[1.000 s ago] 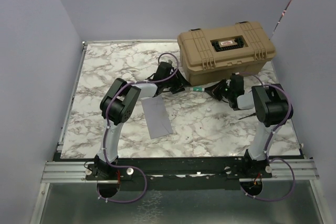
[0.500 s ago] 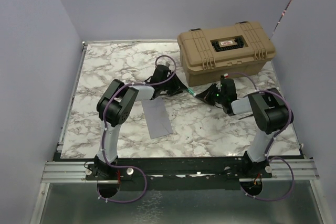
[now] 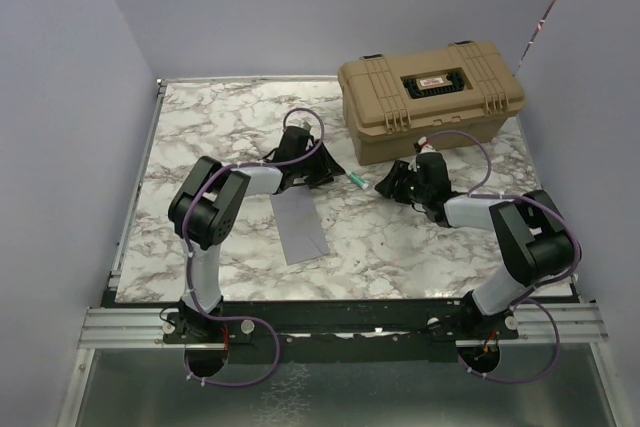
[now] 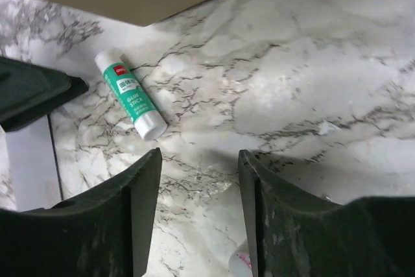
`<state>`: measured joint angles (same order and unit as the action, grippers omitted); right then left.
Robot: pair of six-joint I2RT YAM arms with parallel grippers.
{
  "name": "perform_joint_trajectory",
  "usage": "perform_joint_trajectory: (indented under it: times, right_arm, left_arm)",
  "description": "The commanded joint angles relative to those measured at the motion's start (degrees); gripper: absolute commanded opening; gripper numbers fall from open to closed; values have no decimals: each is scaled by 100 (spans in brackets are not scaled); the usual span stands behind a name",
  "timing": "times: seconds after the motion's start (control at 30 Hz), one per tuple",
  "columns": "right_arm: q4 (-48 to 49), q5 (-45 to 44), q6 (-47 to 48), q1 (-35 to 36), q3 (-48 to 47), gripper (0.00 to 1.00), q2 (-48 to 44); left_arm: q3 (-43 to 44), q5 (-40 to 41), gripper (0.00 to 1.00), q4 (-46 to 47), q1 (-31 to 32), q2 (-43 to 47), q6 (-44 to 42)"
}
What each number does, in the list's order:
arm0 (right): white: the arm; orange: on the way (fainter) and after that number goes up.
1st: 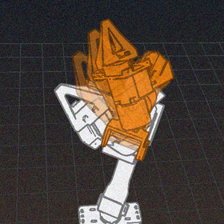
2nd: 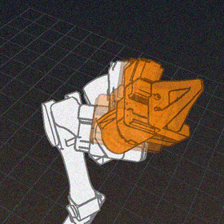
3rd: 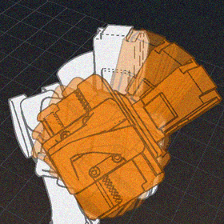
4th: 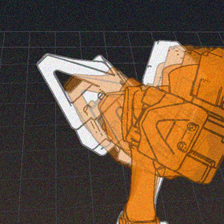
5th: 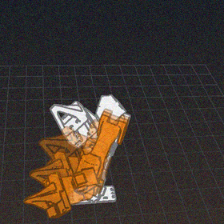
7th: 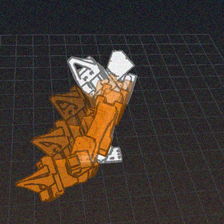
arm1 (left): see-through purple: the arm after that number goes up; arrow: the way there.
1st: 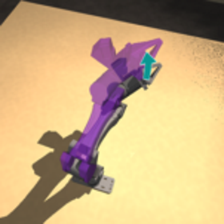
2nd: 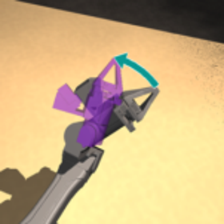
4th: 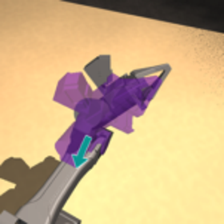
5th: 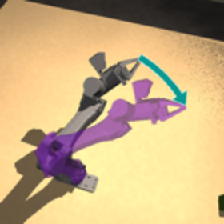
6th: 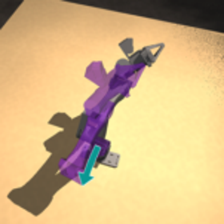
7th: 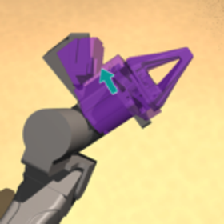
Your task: Place the letter into the envelope and seal it
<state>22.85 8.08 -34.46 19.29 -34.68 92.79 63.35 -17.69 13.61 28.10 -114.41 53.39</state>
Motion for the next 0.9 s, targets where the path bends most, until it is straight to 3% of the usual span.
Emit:
perform_joint_trajectory:
  times: [0.0,0.17,0.43,0.63,0.87]
  right_arm:
    - [-169,-130,1107,263,-220,57,-130]
    - [-312,-350,1547,709,-611,65,65]
    - [-603,-984,2011,1241,-1296,62,782]
    - [-679,-1563,2519,1678,-1550,51,1118]
    - [-883,-2146,2735,2019,-1566,28,1220]
  left_arm:
    - [-238,322,53,-708,-117,190,-330]
    - [-173,400,54,-894,-174,269,-531]
    - [-294,446,55,-921,-317,333,-452]
    - [-350,421,55,-945,-365,440,-515]
    - [-353,388,56,-989,-399,516,-602]
